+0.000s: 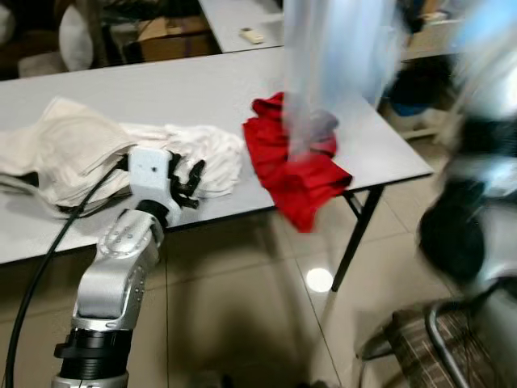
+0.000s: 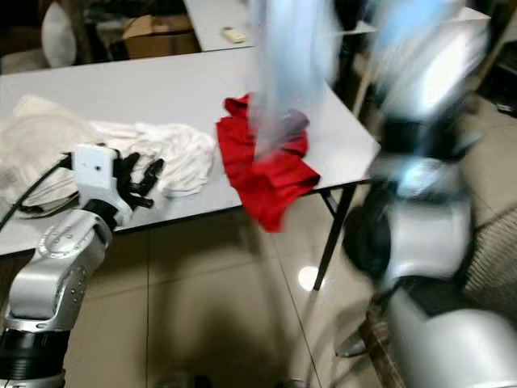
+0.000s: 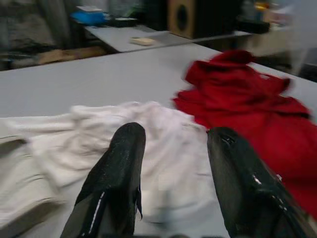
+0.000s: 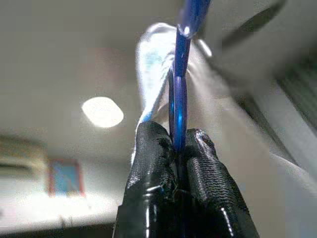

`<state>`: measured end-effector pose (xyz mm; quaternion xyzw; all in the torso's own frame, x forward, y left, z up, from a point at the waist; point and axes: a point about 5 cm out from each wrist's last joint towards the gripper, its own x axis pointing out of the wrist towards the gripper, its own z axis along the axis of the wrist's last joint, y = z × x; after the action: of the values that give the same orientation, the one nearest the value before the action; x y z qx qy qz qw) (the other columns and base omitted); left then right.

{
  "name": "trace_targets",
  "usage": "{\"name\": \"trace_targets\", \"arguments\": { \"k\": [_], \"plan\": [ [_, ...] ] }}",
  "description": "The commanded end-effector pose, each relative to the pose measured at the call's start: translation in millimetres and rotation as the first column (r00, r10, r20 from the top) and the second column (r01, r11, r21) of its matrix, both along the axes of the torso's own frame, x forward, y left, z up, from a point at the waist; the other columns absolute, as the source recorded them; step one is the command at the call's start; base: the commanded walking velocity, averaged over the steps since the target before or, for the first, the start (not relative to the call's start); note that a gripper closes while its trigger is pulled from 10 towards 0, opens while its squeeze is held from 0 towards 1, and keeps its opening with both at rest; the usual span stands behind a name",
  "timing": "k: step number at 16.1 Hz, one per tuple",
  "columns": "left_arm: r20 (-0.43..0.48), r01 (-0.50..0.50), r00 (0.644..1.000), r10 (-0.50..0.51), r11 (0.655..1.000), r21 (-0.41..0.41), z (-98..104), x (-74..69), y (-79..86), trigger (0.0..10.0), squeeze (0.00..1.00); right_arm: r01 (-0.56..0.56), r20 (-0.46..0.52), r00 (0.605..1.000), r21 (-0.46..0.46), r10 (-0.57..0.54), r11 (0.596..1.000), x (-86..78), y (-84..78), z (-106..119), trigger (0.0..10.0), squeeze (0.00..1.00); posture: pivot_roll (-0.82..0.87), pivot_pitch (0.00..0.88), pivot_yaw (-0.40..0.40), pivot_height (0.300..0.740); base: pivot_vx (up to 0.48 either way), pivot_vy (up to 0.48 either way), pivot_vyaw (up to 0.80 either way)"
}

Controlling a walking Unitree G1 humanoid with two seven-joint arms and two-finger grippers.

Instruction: Hang hanger

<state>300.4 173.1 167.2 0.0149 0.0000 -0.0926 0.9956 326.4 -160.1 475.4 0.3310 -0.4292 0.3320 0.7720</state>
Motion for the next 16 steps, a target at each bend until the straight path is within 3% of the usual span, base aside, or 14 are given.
{"name": "trace_targets", "arguments": {
  "k": [1, 2, 3, 6, 9, 12, 15, 16],
  "plan": [
    [0.005, -0.029, 1.0, 0.029, 1.0, 0.011, -0.1, -0.3, 4.7, 10.0, 0.0, 0.001, 0.001, 1.0, 0.044, -0.001, 0.999, -0.4, -10.4, -6.4, 10.0, 0.0, -0.12, 0.0, 0.022, 0.74, 0.0, 0.0, 0.0],
    [0.003, -0.032, 0.999, 0.032, 0.999, 0.013, -1.4, -1.1, 5.0, 10.0, 0.0, 0.015, 0.019, 1.0, 0.047, -0.016, 0.999, -4.1, -14.1, -6.7, 10.0, 0.0, -0.12, 0.0, 0.022, 0.74, 0.0, 0.0, 0.0],
    [0.0, -0.023, 1.0, 0.023, 0.999, 0.024, -3.9, -2.0, 1.2, 10.0, 0.0, 0.067, -0.076, 0.995, -0.016, -0.068, 0.998, 8.7, -13.0, -45.8, 10.0, 0.0, -0.12, 0.0, 0.025, 0.74, 0.0, 0.0, 0.0],
    [0.001, -0.003, 1.0, 0.003, 0.999, 0.043, -3.6, -3.6, -1.8, 10.0, 0.0, 0.054, -0.203, 0.977, -0.093, -0.072, 0.994, 8.9, -5.7, -86.7, 10.0, 0.0, -0.11, 0.0, 0.023, 0.74, 0.0, 0.0, 0.0],
    [-0.019, 0.044, 0.999, -0.043, 0.998, 0.051, -3.2, -16.5, 7.6, 10.0, 0.0, 0.005, -0.325, 0.943, -0.189, -0.067, 0.982, -17.5, -4.7, -133.7, 10.0, 0.0, -0.1, 0.0, 0.014, 0.74, 0.0, 0.0, 0.0],
    [-0.05, 0.001, 0.999, 0.003, 0.998, 0.07, -8.2, -29.3, 26.1, 10.0, 0.0, -0.031, -0.4, 0.903, -0.422, -0.156, 0.906, -48.8, -1.0, -179.0, 10.0, 0.0, -0.08, 0.0, 0.002, 0.74, 0.0, 0.0, 0.0],
    [-0.056, 0.0, 0.998, 0.005, 0.997, 0.082, -7.5, -36.5, 31.3, 10.0, 0.0, -0.09, -0.431, 0.888, -0.503, -0.16, 0.86, -70.2, 1.5, -190.5, 10.0, 0.0, -0.08, 0.0, -0.004, 0.74, 0.0, 0.0, 0.0],
    [-0.054, 0.034, 0.998, -0.029, 0.996, 0.082, -4.8, -39.4, 31.2, 10.0, 0.0, -0.133, -0.433, 0.889, -0.551, -0.147, 0.824, -80.7, 3.6, -192.8, 10.0, 0.0, -0.07, 0.0, -0.007, 0.74, 0.0, 0.0, 0.0]
  ]
}}
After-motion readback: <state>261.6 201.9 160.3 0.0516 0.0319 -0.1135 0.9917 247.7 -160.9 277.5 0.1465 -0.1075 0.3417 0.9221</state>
